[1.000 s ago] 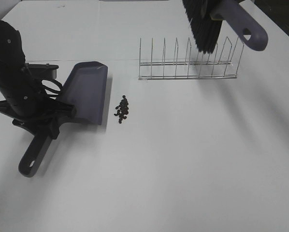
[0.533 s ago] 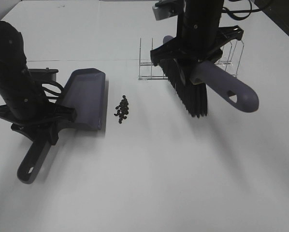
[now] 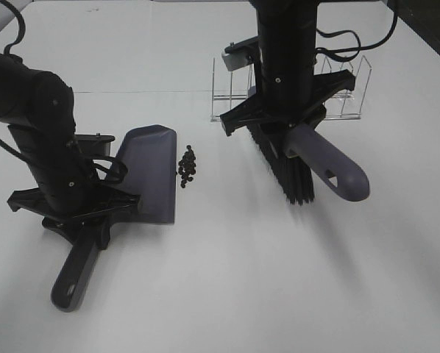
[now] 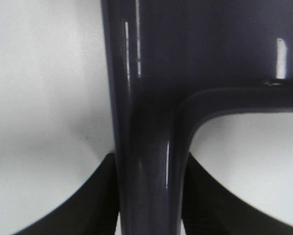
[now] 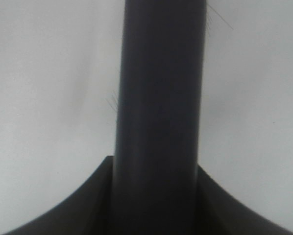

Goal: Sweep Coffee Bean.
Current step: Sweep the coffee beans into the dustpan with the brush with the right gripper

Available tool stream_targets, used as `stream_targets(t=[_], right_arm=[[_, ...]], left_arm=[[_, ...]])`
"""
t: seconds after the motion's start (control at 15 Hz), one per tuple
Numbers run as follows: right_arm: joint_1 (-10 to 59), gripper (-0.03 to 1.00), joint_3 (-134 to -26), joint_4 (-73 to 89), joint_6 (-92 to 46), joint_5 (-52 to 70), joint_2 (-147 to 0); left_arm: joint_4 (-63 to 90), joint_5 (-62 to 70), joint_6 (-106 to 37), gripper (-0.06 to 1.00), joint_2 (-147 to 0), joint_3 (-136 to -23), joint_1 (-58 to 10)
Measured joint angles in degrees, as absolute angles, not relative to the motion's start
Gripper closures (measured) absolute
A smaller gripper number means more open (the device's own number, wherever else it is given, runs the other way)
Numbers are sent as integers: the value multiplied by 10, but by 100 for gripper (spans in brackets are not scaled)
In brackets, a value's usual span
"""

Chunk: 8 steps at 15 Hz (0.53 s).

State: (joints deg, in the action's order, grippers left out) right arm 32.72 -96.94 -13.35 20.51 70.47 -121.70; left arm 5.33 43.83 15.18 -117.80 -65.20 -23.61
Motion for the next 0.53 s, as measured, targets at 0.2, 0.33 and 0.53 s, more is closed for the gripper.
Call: stream_targets(t=[0.2,0.33,0.53], right_arm=[[327,66,-969,-133,207,690,-1257],[336,66,-974,-139,210,682,-1280],[372,66,-1039,-143,206,698,-1330]], left_arm=[[53,442,154,60,-1183,-655,-236],[52,442,154,60,-1183,-655,-236],[52,442,154,60,-1183,-655,-236]])
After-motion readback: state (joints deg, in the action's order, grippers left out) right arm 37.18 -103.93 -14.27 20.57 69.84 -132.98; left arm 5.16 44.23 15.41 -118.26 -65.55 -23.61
